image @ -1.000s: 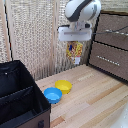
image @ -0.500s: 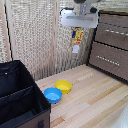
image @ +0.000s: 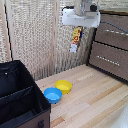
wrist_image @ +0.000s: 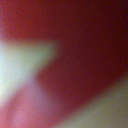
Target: Position your gripper near the granola bar, please. Lightly grip the granola bar with your gripping tool. Relocate your gripper along with the granola bar toward the leading division of the caddy with caution. Gently release the granola bar into the leading division of the caddy.
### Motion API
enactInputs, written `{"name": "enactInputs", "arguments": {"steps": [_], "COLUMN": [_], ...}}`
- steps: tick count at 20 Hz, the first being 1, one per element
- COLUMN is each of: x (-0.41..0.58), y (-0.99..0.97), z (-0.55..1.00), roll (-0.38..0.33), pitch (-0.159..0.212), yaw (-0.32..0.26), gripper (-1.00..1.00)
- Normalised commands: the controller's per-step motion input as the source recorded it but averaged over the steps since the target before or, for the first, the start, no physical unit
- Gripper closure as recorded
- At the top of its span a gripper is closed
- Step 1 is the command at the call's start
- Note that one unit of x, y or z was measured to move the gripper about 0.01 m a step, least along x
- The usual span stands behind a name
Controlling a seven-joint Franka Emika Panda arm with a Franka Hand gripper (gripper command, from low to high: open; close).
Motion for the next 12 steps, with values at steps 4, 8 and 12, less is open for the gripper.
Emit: {"name": "enactInputs", "arguments": {"steps": [4, 8, 12], "x": [-0.478, -0.441, -0.291], "y": [0.66, 0.88, 0.95], "z": [0.01, -0.01, -0.02], "roll": [-0.025, -0.048, -0.04], "pitch": [0.029, 0.071, 0.053], "yaw": [-0.07, -0.001, 0.0], "gripper": [1.0, 1.0, 1.0]}}
